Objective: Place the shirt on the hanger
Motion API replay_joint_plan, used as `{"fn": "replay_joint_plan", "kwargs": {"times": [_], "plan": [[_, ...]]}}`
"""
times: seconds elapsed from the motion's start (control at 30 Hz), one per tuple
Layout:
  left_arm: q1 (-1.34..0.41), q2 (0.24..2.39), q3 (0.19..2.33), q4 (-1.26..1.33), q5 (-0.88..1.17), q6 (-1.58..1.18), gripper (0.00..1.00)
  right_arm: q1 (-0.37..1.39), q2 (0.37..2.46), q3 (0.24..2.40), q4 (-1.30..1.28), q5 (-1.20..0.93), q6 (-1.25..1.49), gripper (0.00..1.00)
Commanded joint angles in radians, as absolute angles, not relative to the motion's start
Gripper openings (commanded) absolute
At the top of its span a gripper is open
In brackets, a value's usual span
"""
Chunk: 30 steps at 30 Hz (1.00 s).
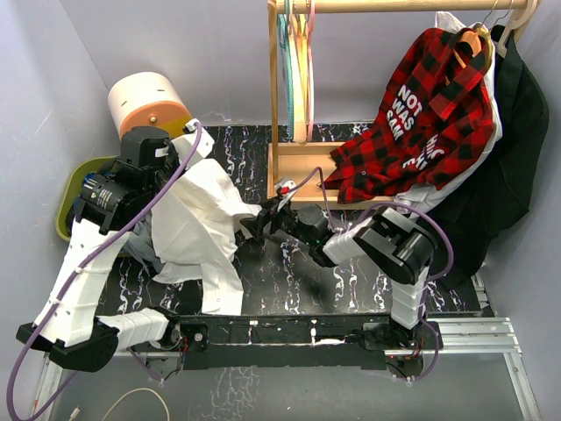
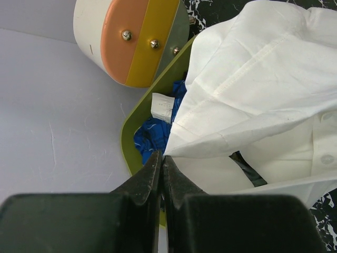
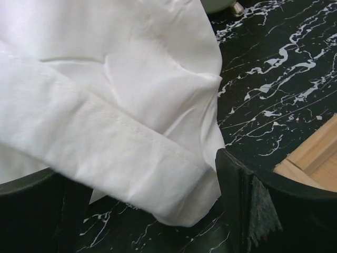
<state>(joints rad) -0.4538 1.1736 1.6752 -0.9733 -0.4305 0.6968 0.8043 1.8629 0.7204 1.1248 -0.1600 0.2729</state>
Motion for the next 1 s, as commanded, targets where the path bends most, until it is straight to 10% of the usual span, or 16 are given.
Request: {"fn": "replay_joint_plan", "kwargs": {"times": [0.0,0.17,0.6,0.97], "plan": [[-0.445,1.158,1.677,-0.983,-0.428,0.686,0.00,0.802,1.931,0.813,1.146,-0.110,0.226,0.88],[-0.440,1.158,1.713,-1.008,-0.407,0.686,0.00,0.802,1.870,0.811,1.121,-0.120,0.244,0.09],[-0.438,1.390,2.224,-1.234,-0.016,0.569,0.00,0.801,1.119,1.099,0.348,0.205,-0.053,0.08],[-0.439,1.385,2.471,-0.911,0.154,0.470,0.00,0.801,1.091,1.635,-0.044,0.290,-0.200,0.08]]}}
